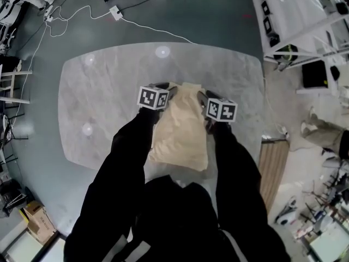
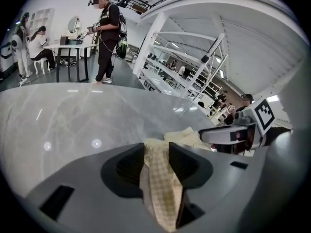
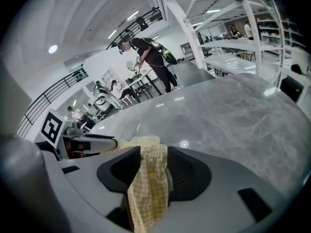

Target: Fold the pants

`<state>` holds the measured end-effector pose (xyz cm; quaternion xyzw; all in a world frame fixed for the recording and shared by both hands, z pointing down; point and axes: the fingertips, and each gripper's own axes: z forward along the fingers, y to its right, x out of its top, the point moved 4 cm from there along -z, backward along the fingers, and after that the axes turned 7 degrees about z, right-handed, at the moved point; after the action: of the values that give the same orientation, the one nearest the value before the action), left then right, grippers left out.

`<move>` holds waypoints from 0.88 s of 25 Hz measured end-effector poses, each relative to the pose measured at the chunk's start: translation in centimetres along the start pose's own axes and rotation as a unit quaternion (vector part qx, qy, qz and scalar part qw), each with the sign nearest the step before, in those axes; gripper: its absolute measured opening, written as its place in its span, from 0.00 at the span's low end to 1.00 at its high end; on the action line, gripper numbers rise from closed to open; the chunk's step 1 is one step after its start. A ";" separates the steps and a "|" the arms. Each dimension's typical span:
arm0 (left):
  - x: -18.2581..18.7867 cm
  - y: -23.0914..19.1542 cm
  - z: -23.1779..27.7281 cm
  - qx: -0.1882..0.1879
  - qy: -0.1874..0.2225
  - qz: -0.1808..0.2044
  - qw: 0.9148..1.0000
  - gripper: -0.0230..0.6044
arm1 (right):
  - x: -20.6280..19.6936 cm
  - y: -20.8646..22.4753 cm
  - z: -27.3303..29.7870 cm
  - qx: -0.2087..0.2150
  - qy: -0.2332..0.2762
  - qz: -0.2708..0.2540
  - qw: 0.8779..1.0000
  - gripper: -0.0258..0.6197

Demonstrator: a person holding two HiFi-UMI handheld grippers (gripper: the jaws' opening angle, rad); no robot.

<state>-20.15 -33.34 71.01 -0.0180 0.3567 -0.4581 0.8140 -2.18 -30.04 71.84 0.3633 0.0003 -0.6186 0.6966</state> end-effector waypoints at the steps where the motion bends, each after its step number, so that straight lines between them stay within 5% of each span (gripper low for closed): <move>1: -0.2 -0.1 0.4 -0.003 -0.004 -0.001 1.000 0.28 | -0.1 0.1 0.4 0.004 -0.004 0.005 1.000 0.28; 6: -0.7 0.2 1.4 -0.038 -0.016 0.001 0.999 0.28 | -1.0 0.3 1.4 0.004 -0.023 -0.007 1.000 0.27; 14: -1.3 1.7 2.3 -0.043 -0.037 0.076 0.995 0.25 | -1.4 0.7 2.0 0.011 -0.031 -0.007 0.999 0.11; 17: -1.5 1.9 2.6 -0.047 -0.045 0.078 0.995 0.13 | -1.3 0.4 2.0 0.019 -0.033 -0.010 0.999 0.10; 22: -1.2 1.7 2.0 -0.061 -0.022 0.043 0.997 0.09 | -0.8 -0.1 0.9 0.040 -0.020 -0.024 0.999 0.09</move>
<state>-18.08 -32.03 72.56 -0.0628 0.3664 -0.3998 0.8379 -2.84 -29.74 72.81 0.3780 -0.0298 -0.6421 0.6663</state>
